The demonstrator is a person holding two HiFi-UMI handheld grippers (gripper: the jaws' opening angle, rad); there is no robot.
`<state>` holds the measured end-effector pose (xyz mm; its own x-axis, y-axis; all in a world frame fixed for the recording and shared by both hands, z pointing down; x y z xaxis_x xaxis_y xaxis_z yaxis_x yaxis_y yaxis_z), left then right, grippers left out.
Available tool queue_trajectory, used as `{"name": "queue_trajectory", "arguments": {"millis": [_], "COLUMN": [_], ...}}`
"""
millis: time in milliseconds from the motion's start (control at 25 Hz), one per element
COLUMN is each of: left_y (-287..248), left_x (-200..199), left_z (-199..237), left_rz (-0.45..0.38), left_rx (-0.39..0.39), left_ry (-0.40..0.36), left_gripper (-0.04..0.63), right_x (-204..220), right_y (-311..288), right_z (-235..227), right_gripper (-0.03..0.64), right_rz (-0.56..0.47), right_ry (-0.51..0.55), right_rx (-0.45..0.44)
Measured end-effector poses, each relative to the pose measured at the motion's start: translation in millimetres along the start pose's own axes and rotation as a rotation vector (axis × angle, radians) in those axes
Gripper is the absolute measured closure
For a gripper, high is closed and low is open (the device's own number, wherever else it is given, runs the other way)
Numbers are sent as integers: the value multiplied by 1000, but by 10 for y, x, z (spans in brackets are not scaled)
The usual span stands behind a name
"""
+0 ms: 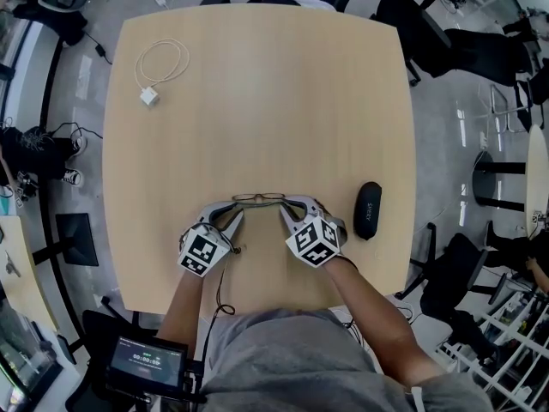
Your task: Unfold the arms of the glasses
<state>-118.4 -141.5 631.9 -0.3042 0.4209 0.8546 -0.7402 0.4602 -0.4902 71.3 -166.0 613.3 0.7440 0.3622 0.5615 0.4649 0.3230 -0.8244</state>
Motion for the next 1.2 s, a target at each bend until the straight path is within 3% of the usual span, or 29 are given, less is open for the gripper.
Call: {"name": "queue_trajectory", "arguments": {"millis": [1040, 1200], "left_y": [-199, -91], "left_x": [-21, -67], "left_z": [-389, -344], "left_rz": [88, 77], "left_rx": [34, -32], "left_ry": [79, 66], "left_gripper": [560, 560], "right_x": [54, 63], "right_y": [12, 5], "right_z": [71, 93], "right_gripper": [592, 592], "right_rz": [6, 9], "right_ry": [10, 17], "right_rx": [-4, -7]}}
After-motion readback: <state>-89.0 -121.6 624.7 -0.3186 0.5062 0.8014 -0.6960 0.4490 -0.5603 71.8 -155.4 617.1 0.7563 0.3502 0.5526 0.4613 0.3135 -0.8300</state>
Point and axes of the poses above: the fingertips, and each gripper's own axes: y backward along the fingers, z to its left, x out of its underside, the point moved 8 cm from there along y, backward along the fingers
